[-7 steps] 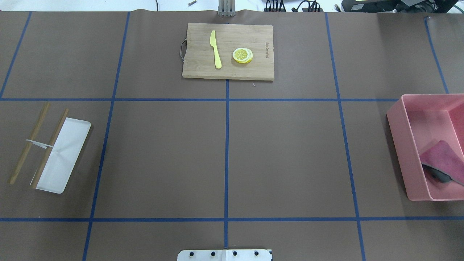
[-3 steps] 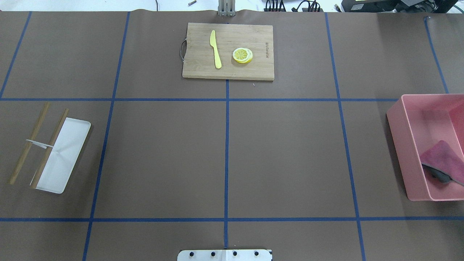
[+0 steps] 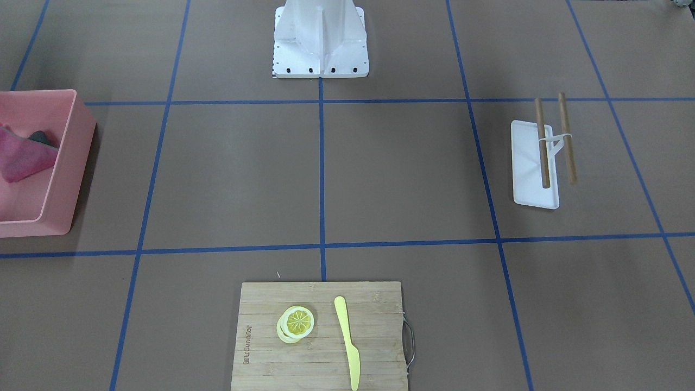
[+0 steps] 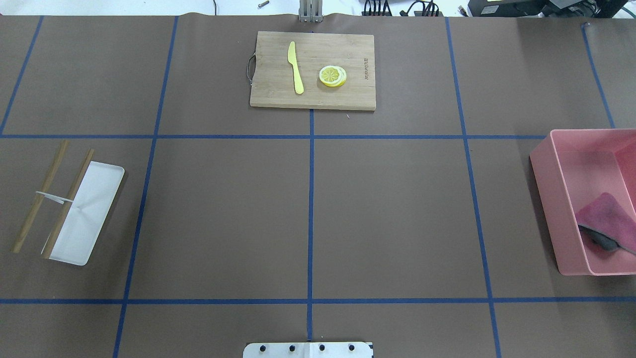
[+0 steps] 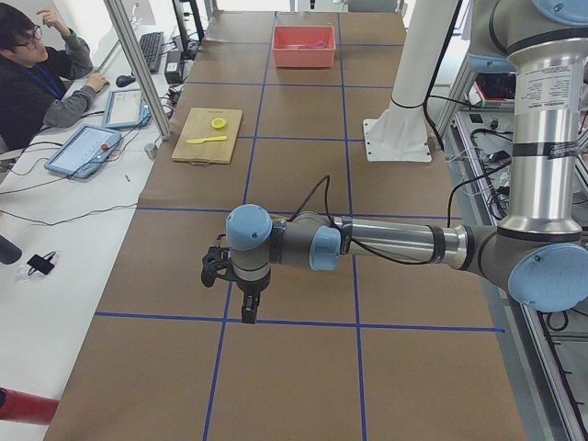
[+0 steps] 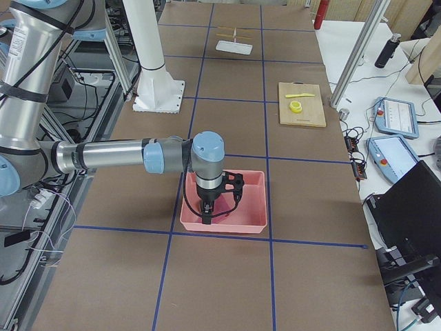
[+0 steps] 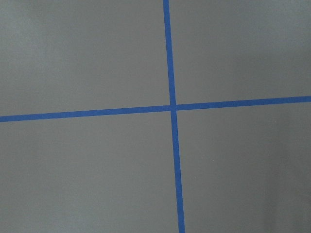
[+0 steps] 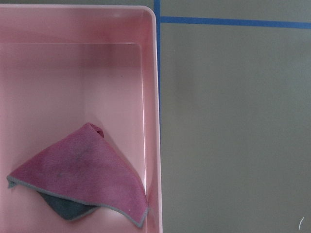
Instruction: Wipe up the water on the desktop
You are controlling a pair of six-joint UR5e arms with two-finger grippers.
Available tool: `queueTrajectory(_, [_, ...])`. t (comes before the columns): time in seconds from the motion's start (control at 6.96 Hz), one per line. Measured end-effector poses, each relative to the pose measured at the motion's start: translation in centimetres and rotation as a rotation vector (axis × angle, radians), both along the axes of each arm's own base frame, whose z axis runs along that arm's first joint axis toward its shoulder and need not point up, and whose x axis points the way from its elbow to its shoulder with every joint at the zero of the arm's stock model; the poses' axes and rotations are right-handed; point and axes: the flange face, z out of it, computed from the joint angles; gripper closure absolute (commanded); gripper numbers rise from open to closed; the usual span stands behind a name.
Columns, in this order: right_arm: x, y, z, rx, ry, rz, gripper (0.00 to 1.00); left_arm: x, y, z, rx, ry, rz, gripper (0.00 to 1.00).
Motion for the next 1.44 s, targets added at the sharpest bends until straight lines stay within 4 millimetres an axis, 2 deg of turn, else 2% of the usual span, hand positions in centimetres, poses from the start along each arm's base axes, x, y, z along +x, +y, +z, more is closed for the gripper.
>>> queueTrajectory(0.58, [0.2, -0.4, -1.8, 0.044, 0.012, 0.003, 0.00, 0.0, 0.0, -0.1, 0.002, 0.000, 0.001, 0.02])
queueTrajectory(1.44, [0.2, -0.1, -1.7, 0.039, 0.003, 0.002, 0.00, 0.0, 0.2, 0.3, -0.004, 0.000, 0.002, 0.02])
